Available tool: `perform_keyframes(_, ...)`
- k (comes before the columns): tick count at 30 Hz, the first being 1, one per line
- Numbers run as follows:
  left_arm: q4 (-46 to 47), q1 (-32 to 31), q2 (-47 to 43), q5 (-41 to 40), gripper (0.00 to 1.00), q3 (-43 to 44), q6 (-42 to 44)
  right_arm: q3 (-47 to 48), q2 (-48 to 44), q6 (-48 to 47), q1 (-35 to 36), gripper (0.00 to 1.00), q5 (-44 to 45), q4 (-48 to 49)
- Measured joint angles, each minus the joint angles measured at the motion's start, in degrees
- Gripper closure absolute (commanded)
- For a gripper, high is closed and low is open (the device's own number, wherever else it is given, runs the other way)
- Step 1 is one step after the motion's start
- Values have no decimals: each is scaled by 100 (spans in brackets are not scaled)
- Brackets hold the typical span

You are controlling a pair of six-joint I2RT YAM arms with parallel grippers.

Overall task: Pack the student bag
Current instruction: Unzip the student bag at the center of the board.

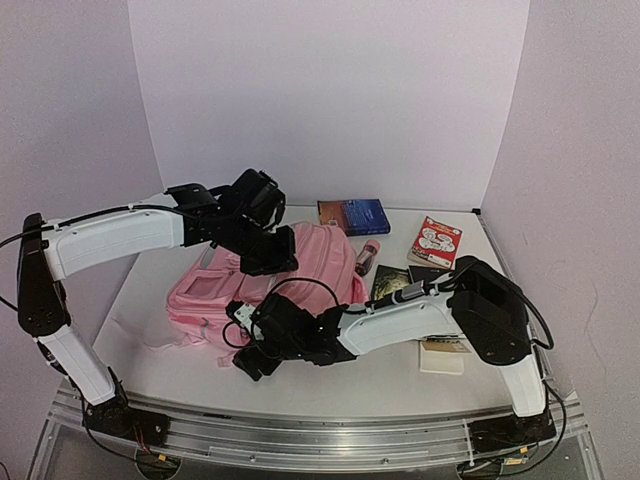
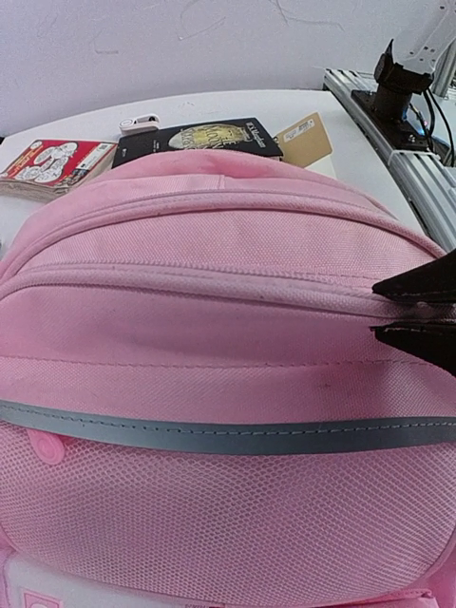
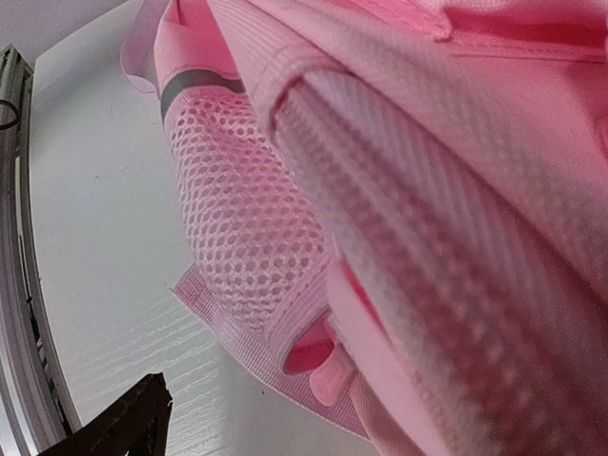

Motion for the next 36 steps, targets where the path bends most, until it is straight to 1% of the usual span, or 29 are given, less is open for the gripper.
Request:
perform_keyframes(2, -135, 0, 7, -5, 100, 75, 21, 59, 87, -161, -44, 11, -165, 22)
perform_keyframes(8, -330, 9, 18, 80, 100, 187, 137, -117, 136, -1113, -145, 10, -1064, 188)
perform_keyframes(12, -395, 11, 37, 300, 100, 187, 259, -163, 136, -1415, -228, 10, -1348, 229)
perform_keyframes(21, -396, 13, 37, 355, 100, 187, 312, -113, 136, -1474, -269, 10, -1499, 150)
perform_keyframes(27, -392, 13, 36, 353, 100, 181, 308, -1, 136, -1348, -276, 11, -1563, 13)
perform_keyframes(32, -372, 28, 35, 384, 100, 170, 304, 420, 290, -1153, -279, 11, -1654, -213)
perform_keyframes(36, -352, 59, 35, 418, 100, 170, 308, 987, 605, -1009, -258, 10, -1691, -413)
